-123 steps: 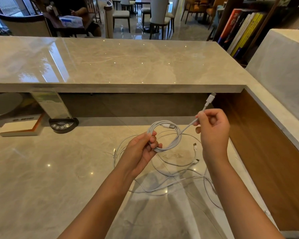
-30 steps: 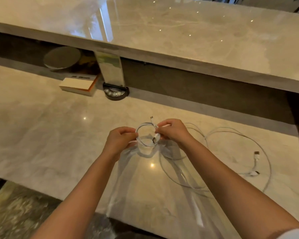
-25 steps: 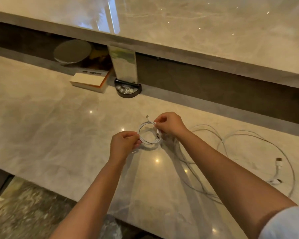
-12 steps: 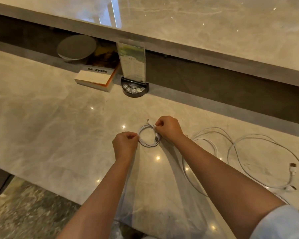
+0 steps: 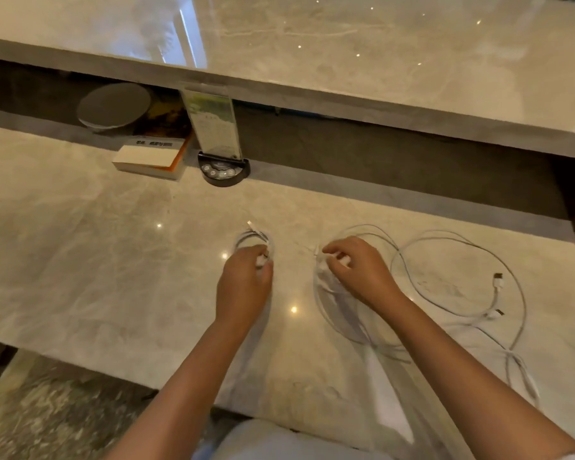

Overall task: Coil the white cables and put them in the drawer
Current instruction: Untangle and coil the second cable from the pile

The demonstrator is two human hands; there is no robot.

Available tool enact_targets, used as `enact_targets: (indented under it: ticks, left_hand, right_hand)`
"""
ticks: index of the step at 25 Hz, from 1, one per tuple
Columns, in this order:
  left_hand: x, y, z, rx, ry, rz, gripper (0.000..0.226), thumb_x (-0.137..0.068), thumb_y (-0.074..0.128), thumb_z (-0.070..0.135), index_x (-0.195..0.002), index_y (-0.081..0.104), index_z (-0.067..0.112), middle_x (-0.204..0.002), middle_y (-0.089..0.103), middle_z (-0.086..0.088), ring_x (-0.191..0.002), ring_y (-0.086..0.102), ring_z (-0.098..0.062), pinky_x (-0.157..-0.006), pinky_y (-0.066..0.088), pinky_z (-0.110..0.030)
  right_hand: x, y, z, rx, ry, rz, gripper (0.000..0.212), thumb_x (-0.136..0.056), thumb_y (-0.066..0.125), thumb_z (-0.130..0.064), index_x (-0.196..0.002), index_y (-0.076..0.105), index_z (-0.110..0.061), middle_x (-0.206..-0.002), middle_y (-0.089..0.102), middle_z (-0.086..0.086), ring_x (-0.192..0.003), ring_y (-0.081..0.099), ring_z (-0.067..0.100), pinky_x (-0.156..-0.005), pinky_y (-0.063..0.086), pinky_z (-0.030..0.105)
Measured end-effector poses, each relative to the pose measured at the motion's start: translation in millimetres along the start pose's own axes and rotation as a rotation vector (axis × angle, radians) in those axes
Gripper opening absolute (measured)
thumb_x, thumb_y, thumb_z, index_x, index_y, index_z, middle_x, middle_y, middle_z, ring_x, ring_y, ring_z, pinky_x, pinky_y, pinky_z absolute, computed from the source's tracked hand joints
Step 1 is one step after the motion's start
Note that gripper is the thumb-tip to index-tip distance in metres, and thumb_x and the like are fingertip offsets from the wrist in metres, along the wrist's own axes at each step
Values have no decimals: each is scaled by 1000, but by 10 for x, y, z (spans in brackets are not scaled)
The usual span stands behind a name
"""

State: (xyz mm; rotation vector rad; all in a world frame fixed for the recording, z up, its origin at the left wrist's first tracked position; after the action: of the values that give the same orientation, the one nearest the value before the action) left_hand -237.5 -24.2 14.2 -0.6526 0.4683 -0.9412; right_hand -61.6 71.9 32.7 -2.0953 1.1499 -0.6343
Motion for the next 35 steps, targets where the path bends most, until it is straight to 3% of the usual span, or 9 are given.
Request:
enact_targets:
  ticks: [4,7,11,15,19,22,25,30,35]
  left_hand:
    - [424,628,519,-90,462,-209,30,-81,56,24,-104,67,10,-99,69,-9,-91,64,-26,-81,49,-31]
    - [749,1181,763,-189,700,-444,26,-77,65,25,-102,68,18,-97,69,0,-90,63,-20,-84,49,-37]
    - [1031,1461,917,-388,823,-648,31,-75,54,33,-97,69,16,-94,66,-2,-90,59,-24,-88,43,-44]
    - [1001,1492,1038,-267,919,-602,31,-81,50,32,-69,71,14,-70,66,-1,-66,61,-22,-68,48,-33]
    - [702,1301,1295,118,460,-490,27,-88,53,28,-80,73,11,-81,70,-5,-74,60,-14,-70,44,-21]
    - [323,939,1656,478,144,-348,15,-89,58,15,-83,71,18,-76,70,0,-67,64,-7,-68,48,-17]
    - [3,577,1901,719,-79,-273,17,-90,56,15,-91,70,7,-79,69,-4,-67,65,-7,-67,55,-20]
    - [-169,333,2241,1126,-330,-361,16,-92,53,12,-97,67,6,-77,69,-2,-70,66,-5,-73,55,-20]
    - [-547,-39,2597,1786,-476,-244,13,-88,56,4,-93,65,-5,-65,70,-13,-59,69,-16,-56,58,-24]
  right_hand:
    - [804,-624,834,54,177,218,18,-80,65,0,-96,71,-6,-96,67,14,-84,60,25,-77,41,27]
    - [1206,-670,1212,173,161,142,20,-75,67,-7,-95,72,-8,-94,69,12,-90,63,31,-79,39,27]
    - [1537,-440,1326,210,115,-41,47,-79,37,-49,-101,68,-20,-99,66,0,-98,55,17,-82,43,30]
    - [1700,-463,1321,231,70,-38,50,-83,31,-54,-89,67,-19,-82,63,-3,-82,57,16,-75,35,27]
    - [1706,-858,1422,46,107,143,33,-89,47,-36,-75,62,-9,-71,60,1,-69,56,18,-66,41,34]
    - [1604,-1322,1500,-251,203,299,15,-88,60,-10,-75,66,-7,-69,63,1,-66,56,5,-67,43,19]
    - [1505,-1667,1479,-481,257,273,9,-85,63,-7,-79,69,-9,-71,67,2,-67,61,4,-70,48,14]
    - [1303,-1832,1270,-357,239,103,7,-85,64,-11,-83,68,-15,-79,69,1,-74,62,6,-73,49,21]
    - [1194,-1815,1175,-249,200,50,15,-90,57,-12,-81,67,-19,-78,68,0,-76,63,10,-79,51,29]
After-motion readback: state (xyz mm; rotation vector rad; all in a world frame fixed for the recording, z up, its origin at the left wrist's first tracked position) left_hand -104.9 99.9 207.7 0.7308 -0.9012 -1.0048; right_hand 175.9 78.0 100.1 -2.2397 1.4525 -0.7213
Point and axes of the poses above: each hand's wrist, its own x-axis away from the middle knuckle, its own y-axis out of the palm, z = x × y, the point moved 3 cm from there along -x, towards the middle knuckle
